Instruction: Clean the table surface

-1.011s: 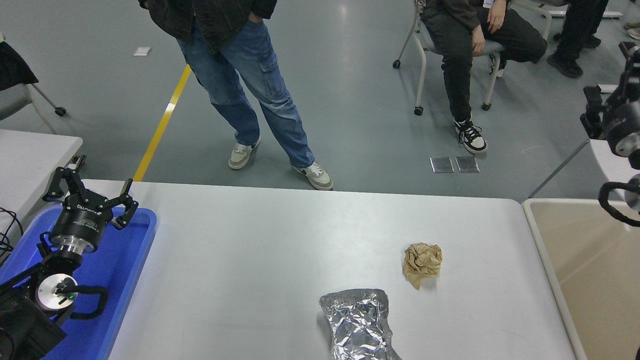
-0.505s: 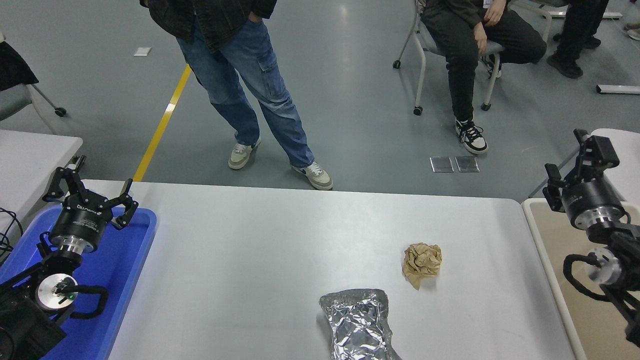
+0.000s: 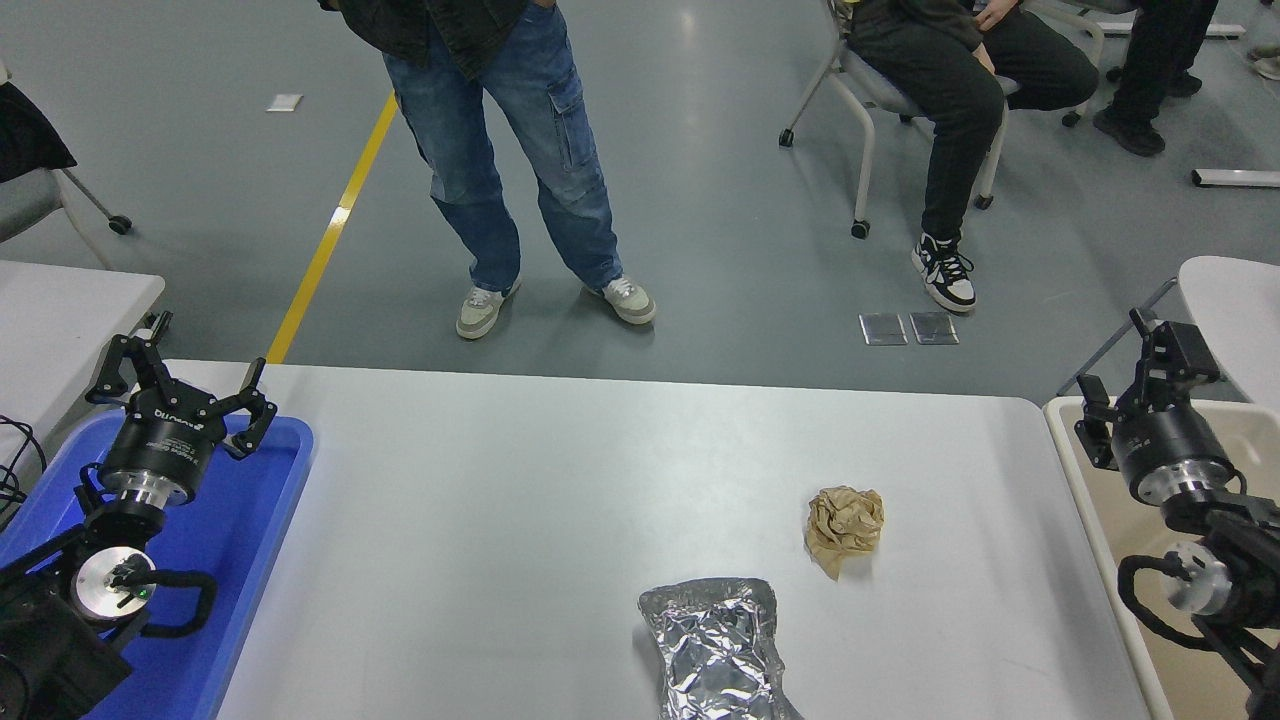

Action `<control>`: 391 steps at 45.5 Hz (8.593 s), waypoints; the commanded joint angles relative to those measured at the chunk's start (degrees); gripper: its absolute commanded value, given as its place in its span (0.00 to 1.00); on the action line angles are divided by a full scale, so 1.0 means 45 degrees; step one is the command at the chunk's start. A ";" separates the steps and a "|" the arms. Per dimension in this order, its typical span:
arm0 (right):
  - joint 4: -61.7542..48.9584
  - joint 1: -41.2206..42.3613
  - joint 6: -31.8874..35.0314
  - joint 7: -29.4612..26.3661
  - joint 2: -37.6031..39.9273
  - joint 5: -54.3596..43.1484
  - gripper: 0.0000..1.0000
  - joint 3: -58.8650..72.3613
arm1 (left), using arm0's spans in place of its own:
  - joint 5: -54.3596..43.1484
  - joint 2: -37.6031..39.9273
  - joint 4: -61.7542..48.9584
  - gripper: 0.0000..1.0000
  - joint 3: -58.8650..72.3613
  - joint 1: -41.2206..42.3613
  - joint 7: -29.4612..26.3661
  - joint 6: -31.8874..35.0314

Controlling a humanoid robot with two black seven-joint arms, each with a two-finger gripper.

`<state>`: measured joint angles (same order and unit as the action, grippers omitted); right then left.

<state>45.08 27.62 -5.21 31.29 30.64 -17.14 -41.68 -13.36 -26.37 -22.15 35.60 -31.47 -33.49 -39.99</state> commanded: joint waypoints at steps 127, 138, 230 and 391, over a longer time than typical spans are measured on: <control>0.6253 0.9704 0.5611 -0.0821 0.0849 -1.1758 0.98 1.5552 | 0.0000 0.0000 0.0000 1.00 0.0000 0.0000 0.0001 0.0000; 0.5783 0.8532 0.5571 -0.0937 0.0047 -1.1837 0.98 1.5533 | 0.0000 0.0000 0.0000 1.00 0.0000 0.0000 0.0001 0.0000; 0.3146 0.6891 0.4478 -0.1836 -0.2493 -1.1055 0.71 1.5435 | 0.0000 0.0000 0.0000 1.00 0.0000 0.0000 0.0001 0.0000; -0.4488 1.0681 1.0318 -0.1016 0.3874 -0.9241 0.00 1.2525 | 0.0000 0.0000 0.0000 1.00 0.0000 0.0000 0.0001 0.0000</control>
<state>38.85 81.53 41.28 26.71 48.75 -63.78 14.81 -13.36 -26.37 -22.14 35.60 -31.47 -33.49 -39.99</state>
